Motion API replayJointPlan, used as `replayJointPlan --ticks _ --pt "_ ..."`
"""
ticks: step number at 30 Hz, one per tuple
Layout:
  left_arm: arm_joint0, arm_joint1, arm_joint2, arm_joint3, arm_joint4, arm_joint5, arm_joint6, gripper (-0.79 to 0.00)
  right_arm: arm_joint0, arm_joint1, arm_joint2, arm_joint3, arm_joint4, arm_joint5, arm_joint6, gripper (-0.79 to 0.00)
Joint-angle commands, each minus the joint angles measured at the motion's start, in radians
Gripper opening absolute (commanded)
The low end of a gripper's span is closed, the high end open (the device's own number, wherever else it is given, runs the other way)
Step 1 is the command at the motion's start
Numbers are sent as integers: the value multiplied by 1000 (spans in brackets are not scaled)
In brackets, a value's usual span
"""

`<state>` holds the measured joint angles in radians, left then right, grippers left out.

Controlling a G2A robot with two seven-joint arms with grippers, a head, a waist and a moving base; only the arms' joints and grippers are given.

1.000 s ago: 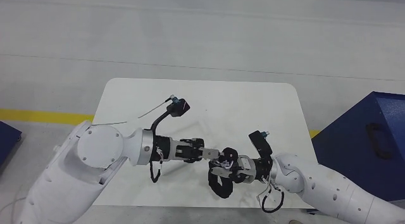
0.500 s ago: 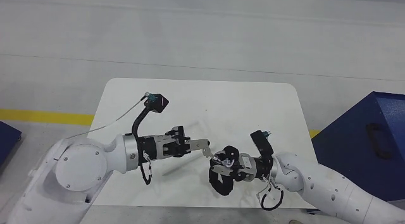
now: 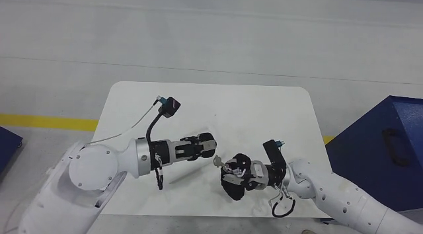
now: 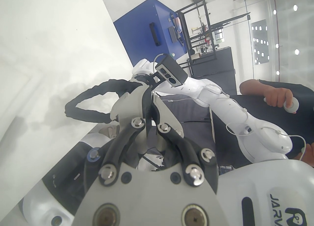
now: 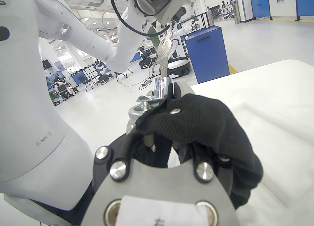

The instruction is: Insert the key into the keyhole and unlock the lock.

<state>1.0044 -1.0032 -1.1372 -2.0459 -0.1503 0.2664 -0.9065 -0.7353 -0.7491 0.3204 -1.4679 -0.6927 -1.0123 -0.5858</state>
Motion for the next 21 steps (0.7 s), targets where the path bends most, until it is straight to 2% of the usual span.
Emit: replayJointPlan --ticks 1,7,13,19,21 --pt "-5 -2 10 14 -15 11 -9 -785 -7 -2 9 1 -5 0 1 -785" --pt "-41 -10 58 68 -55 44 -66 -785 -24 -9 35 4 -17 0 5 -785" --pt "-76 -19 92 97 -64 43 -63 -785 -38 -14 56 4 -21 0 12 -785" --pt "-72 -21 56 99 -144 -1 -51 -785 -45 -19 74 7 -14 0 19 -785" --pt "-49 -23 25 117 -255 -30 -41 -785 -42 -20 103 21 -59 21 15 -785"
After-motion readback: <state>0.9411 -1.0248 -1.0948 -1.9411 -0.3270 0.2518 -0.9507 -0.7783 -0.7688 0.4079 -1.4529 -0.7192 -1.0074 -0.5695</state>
